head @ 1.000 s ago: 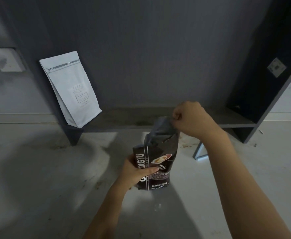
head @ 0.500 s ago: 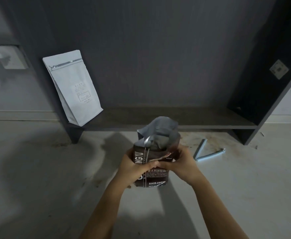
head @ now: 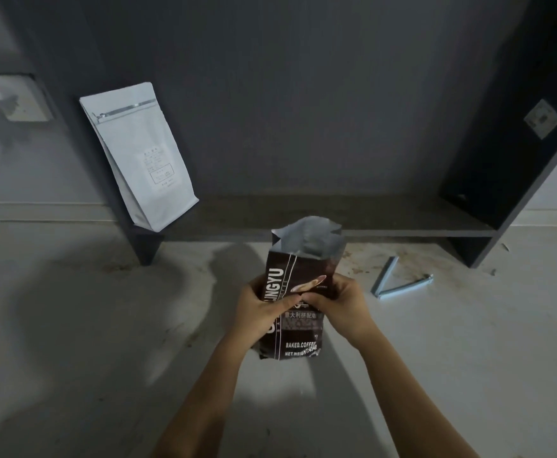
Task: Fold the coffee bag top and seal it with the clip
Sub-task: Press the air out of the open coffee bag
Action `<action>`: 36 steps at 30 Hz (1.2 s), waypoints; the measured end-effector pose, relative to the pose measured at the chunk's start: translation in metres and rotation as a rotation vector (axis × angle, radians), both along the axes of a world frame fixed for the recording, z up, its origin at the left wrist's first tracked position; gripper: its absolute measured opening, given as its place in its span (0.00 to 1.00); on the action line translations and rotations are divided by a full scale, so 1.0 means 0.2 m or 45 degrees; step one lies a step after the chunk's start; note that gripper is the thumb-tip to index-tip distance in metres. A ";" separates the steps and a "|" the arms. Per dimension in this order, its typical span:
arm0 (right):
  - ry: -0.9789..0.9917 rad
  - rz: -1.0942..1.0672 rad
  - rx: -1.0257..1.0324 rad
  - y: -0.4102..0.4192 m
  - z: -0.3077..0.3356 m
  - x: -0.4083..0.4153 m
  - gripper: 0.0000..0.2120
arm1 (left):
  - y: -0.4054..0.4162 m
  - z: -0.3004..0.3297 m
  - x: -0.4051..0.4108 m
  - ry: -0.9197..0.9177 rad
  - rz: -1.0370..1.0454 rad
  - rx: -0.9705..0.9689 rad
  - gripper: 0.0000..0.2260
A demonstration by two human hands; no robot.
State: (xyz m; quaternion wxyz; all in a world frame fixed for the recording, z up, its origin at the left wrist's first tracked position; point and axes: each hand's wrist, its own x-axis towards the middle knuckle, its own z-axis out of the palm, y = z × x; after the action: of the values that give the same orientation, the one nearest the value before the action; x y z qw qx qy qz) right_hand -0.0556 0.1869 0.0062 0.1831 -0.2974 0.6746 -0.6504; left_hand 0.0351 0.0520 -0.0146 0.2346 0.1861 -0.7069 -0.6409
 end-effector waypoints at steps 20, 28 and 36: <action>0.002 0.066 -0.142 0.03 0.11 0.03 0.10 | 0.02 0.20 0.01 0.039 -0.060 -0.186 0.16; -0.061 0.067 -0.101 0.04 0.09 0.00 0.09 | -0.11 0.45 0.15 0.268 -0.394 -0.264 0.27; -0.113 0.086 -0.084 0.04 0.12 0.00 0.14 | -0.24 0.33 0.12 -0.157 -0.318 -0.352 0.17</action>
State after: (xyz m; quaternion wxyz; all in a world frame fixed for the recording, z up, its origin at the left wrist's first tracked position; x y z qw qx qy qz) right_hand -0.0546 0.1958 0.0293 0.2248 -0.2969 0.6334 -0.6783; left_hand 0.0598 0.0046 0.0510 0.1327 0.1017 -0.8188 -0.5491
